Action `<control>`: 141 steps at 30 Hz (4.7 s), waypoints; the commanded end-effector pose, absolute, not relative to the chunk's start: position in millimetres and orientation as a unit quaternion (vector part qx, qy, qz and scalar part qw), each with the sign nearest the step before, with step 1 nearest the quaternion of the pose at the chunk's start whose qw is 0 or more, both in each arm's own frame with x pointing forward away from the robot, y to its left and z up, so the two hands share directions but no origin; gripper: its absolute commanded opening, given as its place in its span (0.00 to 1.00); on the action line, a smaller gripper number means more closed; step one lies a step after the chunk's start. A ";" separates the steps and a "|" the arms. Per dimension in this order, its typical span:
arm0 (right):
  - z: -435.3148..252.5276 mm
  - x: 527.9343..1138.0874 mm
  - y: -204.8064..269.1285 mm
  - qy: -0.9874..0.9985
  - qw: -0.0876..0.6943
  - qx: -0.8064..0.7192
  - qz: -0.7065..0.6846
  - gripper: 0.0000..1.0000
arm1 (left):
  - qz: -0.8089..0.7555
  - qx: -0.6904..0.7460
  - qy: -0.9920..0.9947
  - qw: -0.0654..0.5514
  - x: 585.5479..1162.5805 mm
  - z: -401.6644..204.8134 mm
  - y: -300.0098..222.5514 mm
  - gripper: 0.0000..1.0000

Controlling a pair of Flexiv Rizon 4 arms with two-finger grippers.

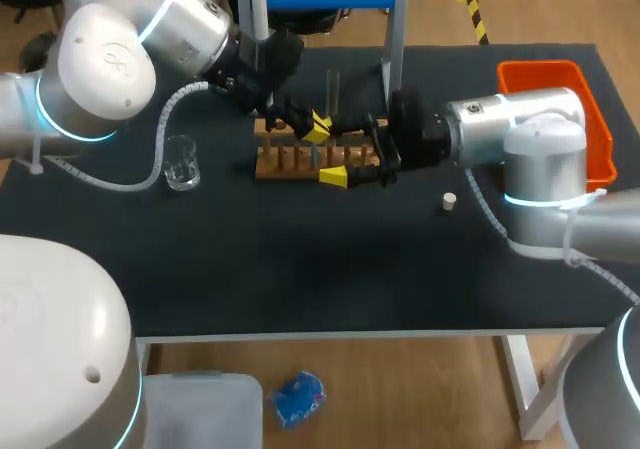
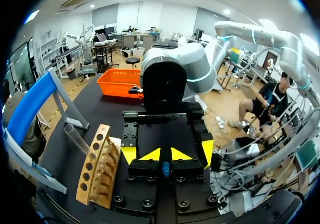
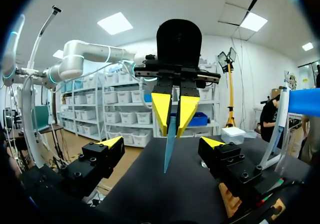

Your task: Invert the test tube, pick up the pipette, mount the tip to pipette, aspirate from beaker and dispense into the tube, eject the tip, return the pipette, and cap with the stopper.

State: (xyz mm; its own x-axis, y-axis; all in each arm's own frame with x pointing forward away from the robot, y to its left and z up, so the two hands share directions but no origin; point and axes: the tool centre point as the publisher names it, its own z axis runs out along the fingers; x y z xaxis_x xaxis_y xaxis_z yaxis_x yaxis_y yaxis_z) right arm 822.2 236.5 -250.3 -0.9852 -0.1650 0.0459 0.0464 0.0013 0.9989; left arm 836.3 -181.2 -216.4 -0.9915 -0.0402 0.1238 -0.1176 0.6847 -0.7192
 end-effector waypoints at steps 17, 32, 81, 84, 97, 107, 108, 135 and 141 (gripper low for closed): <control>-253.9 824.3 248.9 -0.693 0.066 0.029 -0.717 0.45 | 0.394 0.043 -0.917 0.050 836.3 -215.3 -180.4 0.00; -253.3 823.3 249.1 -0.691 0.061 0.026 -0.720 0.00 | 0.394 0.043 -0.917 0.050 836.3 -215.3 -180.4 0.00; -233.9 855.3 139.1 -0.732 -0.004 0.024 -0.681 0.00 | 0.394 0.043 -0.917 0.050 836.3 -215.3 -180.4 1.00; -233.9 855.3 139.1 -0.732 -0.004 0.024 -0.681 0.00 | 0.394 0.043 -0.917 0.050 836.3 -215.3 -180.4 1.00; -273.0 820.1 118.1 -0.694 0.018 0.005 -0.720 0.00 | 0.394 0.043 -0.917 0.050 836.3 -215.3 -180.4 1.00; -285.9 806.6 123.8 -0.686 0.035 0.007 -0.727 0.00 | 0.394 0.043 -0.917 0.050 836.3 -215.3 -180.4 1.00; -285.6 806.9 124.2 -0.687 0.035 0.007 -0.726 0.00 | 0.394 0.043 -0.917 0.050 836.3 -215.3 -180.4 1.00; -278.6 809.6 125.1 -0.691 0.027 0.013 -0.723 0.00 | 0.406 0.200 -0.891 -0.038 891.8 -165.7 -108.9 1.00; -278.6 809.6 125.1 -0.691 0.027 0.013 -0.723 0.00 | 0.406 0.200 -0.891 -0.038 891.8 -165.7 -108.9 1.00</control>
State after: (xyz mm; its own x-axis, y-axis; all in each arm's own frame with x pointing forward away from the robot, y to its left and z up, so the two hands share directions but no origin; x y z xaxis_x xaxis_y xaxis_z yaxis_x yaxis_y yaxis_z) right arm 810.1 125.3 -278.3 -0.9981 -0.0584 0.0194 0.0220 -0.0443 0.9988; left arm 896.8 -111.9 -164.7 -0.9181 -0.3834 0.1001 -0.3303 0.6011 -0.7277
